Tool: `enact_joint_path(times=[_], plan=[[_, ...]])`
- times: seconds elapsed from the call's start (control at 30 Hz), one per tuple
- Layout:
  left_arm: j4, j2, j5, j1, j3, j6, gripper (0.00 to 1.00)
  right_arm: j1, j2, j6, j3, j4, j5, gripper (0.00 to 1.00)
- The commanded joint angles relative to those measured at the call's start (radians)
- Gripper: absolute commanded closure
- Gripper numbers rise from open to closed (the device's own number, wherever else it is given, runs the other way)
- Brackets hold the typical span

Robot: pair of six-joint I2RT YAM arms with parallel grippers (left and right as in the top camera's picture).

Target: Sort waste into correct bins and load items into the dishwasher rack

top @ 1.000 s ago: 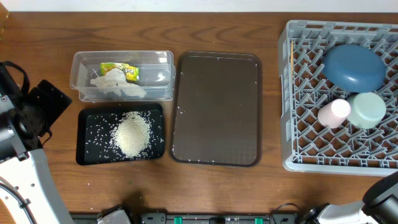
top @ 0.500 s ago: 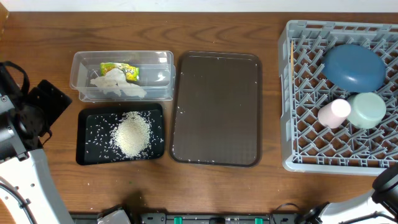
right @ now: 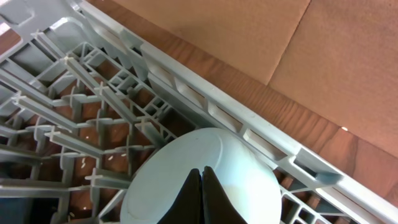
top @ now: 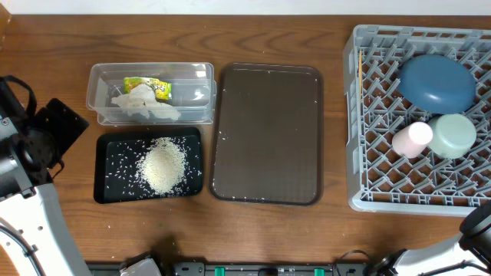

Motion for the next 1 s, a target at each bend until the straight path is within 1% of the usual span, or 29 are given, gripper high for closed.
enact_joint_path(times=[0.0, 0.43, 0.83, 0.97], plan=[[-0.001, 0.001, -0.009, 0.005, 0.006, 0.003, 0.07, 0.003, 0.007, -0.015, 0.004, 0.005, -0.008, 0.99], [-0.001, 0.001, -0.009, 0.005, 0.006, 0.003, 0.07, 0.003, 0.03, -0.015, 0.004, 0.01, -0.053, 0.99], [-0.001, 0.001, -0.009, 0.005, 0.006, 0.003, 0.07, -0.004, 0.015, -0.006, 0.004, -0.088, -0.047, 0.99], [-0.001, 0.001, -0.009, 0.005, 0.006, 0.003, 0.07, -0.004, -0.012, 0.063, 0.004, -0.134, 0.009, 0.99]])
